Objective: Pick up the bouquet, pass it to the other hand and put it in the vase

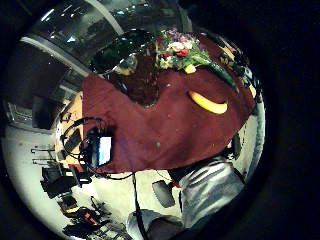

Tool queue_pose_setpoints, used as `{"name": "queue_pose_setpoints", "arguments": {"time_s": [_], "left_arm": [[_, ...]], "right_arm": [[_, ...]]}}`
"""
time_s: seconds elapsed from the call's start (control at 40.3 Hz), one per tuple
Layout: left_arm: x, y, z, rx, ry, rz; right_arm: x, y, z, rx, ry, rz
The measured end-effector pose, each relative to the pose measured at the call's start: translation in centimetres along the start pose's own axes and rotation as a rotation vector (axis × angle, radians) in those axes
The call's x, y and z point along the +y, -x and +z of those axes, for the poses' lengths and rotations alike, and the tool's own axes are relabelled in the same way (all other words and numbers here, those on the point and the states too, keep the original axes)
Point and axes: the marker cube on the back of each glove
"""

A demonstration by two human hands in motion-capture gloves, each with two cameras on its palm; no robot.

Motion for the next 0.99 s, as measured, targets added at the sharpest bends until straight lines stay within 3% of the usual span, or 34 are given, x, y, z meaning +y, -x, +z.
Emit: {"name": "queue_pose_setpoints", "arguments": {"time_s": [0.099,0.223,0.471,0.694,0.818,0.992], "left_arm": [[-0.1,0.1,0.2,-0.009,0.004,0.004],[0.0,0.1,-0.1,-0.006,0.003,-0.002],[0.1,0.1,-0.2,-0.006,0.014,-0.007],[0.4,-0.1,-0.3,-0.007,0.048,0.006],[0.7,-0.4,-0.6,0.002,0.059,0.006],[0.6,-0.4,-1.1,0.002,0.05,0.002]], "right_arm": [[2.0,-0.3,1.5,0.031,0.087,0.107],[1.5,0.2,3.8,0.015,-0.036,0.032],[1.5,-0.6,7.7,0.089,-0.117,0.123],[2.0,-1.1,7.2,0.073,-0.237,0.173],[2.3,-0.8,5.7,0.124,-0.303,0.124],[-1.3,-2.0,7.6,0.053,-0.42,0.097]]}}
